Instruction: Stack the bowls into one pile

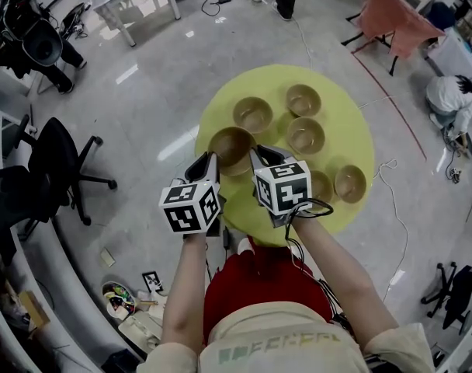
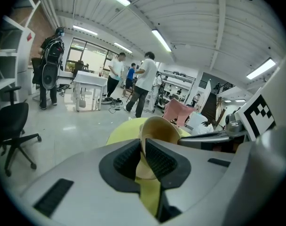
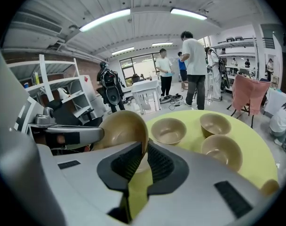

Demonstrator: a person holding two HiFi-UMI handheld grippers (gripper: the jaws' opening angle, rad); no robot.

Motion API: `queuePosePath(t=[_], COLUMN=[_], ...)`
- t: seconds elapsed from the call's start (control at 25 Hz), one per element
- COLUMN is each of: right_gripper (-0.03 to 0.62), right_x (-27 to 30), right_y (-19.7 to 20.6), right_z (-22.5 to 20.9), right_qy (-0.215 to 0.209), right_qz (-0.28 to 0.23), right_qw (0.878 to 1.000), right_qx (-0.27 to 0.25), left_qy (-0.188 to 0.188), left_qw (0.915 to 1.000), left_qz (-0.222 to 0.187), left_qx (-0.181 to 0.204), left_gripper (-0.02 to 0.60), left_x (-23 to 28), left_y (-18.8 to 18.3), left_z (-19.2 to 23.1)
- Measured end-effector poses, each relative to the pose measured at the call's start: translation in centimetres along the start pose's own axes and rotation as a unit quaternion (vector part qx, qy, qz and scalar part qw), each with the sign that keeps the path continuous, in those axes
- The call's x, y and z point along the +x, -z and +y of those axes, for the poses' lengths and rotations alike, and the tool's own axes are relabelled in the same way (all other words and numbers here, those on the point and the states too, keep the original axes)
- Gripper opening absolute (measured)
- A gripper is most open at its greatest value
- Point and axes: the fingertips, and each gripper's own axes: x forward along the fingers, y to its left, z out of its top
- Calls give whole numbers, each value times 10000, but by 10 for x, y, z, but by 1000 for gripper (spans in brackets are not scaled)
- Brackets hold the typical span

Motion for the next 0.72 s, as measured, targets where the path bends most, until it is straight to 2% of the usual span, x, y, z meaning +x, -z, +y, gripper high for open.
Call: queuePosePath(t=[0.72], right_gripper=[66], right_x=[40], right_y=[20], right_z=[-17], right_qy=[7], right_qz=[533], right_qw=[9986], right_qx=[42], left_qy=[-202], left_qw=[9984], left_qz=[522], left_qx=[-75], left_gripper=[48], left_x=[36], left_y=[24], left_z=[17])
